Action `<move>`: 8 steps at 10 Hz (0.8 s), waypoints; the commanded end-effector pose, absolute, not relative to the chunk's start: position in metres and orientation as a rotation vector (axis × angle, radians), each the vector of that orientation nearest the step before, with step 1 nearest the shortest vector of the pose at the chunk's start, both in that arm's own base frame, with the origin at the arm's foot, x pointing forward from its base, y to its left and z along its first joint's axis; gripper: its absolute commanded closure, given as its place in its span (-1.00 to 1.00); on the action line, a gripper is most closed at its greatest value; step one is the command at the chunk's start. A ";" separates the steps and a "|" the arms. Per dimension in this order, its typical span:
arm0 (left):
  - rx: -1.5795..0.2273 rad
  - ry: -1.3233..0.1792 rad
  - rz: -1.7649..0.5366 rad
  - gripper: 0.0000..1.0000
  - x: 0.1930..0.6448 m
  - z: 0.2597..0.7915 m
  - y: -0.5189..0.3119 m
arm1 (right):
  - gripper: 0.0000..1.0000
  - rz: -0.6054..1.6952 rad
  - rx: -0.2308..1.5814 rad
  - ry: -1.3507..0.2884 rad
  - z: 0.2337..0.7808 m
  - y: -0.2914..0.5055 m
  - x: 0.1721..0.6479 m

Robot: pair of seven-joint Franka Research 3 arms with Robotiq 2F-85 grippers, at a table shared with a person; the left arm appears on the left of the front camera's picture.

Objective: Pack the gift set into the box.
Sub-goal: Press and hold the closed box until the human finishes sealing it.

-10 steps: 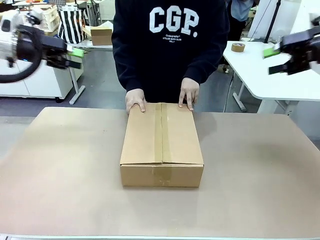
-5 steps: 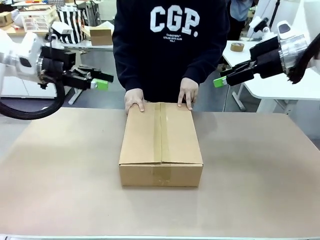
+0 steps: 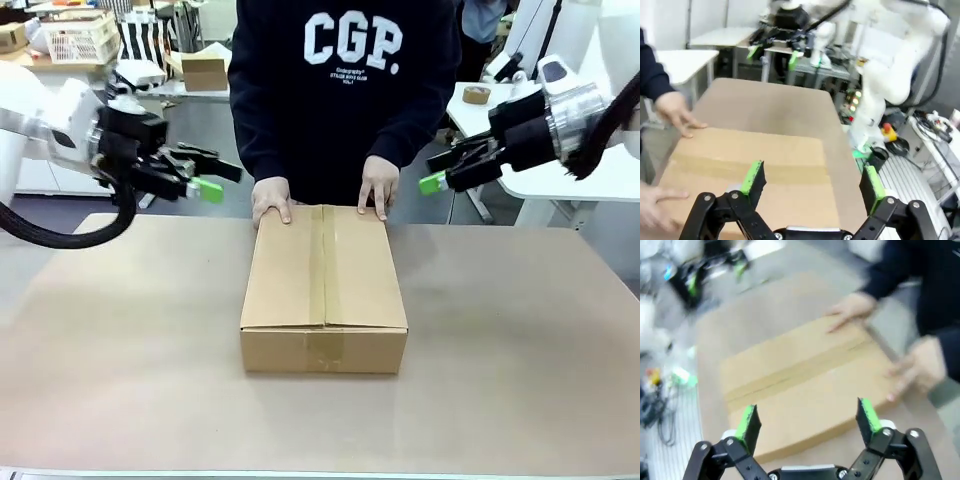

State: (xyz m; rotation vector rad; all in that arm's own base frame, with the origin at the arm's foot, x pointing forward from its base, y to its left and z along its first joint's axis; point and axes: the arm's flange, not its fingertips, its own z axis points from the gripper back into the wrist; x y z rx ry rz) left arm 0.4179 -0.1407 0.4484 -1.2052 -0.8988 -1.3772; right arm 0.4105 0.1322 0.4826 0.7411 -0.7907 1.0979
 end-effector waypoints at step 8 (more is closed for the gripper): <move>-0.870 -1.091 -1.565 -1.00 0.424 0.340 -0.195 | -1.00 1.441 0.882 -0.806 0.365 0.141 0.459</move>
